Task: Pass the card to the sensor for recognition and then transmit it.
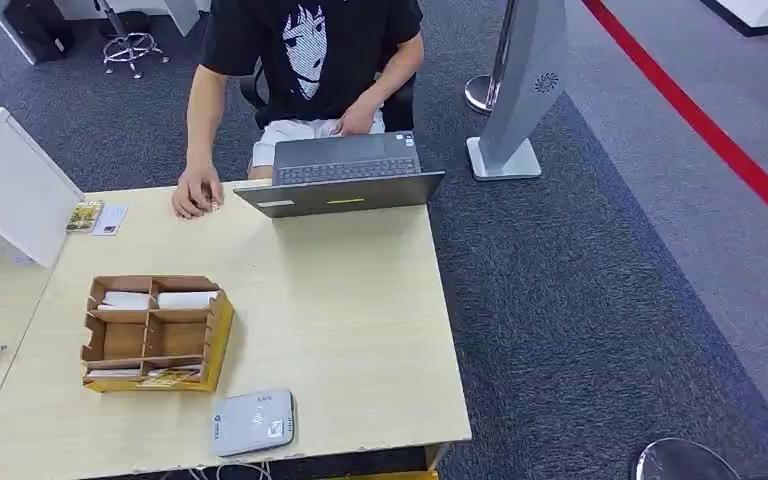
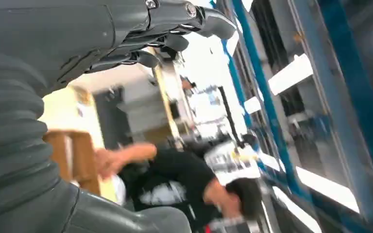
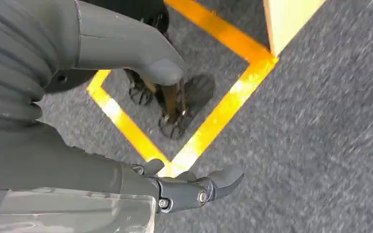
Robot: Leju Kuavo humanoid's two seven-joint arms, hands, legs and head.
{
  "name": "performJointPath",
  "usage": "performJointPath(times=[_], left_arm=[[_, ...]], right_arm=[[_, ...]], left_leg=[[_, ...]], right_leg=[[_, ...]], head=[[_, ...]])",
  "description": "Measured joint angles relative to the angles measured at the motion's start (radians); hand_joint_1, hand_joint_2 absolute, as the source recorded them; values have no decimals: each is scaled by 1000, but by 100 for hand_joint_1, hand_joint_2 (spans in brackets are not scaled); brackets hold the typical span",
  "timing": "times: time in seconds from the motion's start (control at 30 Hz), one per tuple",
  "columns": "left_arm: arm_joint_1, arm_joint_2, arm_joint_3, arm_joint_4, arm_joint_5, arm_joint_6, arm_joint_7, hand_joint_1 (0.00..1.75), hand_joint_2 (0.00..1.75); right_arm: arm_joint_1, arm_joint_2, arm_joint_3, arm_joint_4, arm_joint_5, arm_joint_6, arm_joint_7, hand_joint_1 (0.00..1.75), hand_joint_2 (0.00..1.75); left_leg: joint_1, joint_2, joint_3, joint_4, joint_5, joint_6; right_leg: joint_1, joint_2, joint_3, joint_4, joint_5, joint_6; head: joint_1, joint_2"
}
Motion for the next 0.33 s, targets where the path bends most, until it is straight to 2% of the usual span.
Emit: performJointPath(times=[0.07,0.13,0.17,0.27,0.33], left_arm=[[11,-8,25,2,19,10,5,0,175],[42,-55,139,72,39,61,11,0,175],[38,-64,179,146,59,63,49,0,175],[22,-75,244,267,64,33,75,0,175],[-2,-80,282,356,74,-42,110,0,175]], right_arm=[[2,0,-2,0,5,-11,0,0,175],[6,6,-3,0,40,-57,7,0,175],[7,8,-3,0,64,-77,7,0,175],[12,11,-3,-1,97,-85,-2,0,175],[12,12,-3,-1,119,-83,-8,0,175]], left_leg=[[0,0,0,0,0,0],[0,-1,0,0,0,0],[0,-1,0,0,0,0],[0,-1,1,0,-1,-1],[0,-2,1,0,-1,-1]], right_leg=[[0,0,0,0,0,0],[0,-1,1,0,-2,1],[-1,-1,1,0,-2,1],[0,-1,1,0,-2,2],[-1,-2,2,0,-2,2]], head=[[0,0],[0,0],[0,0],[-1,0],[1,0]])
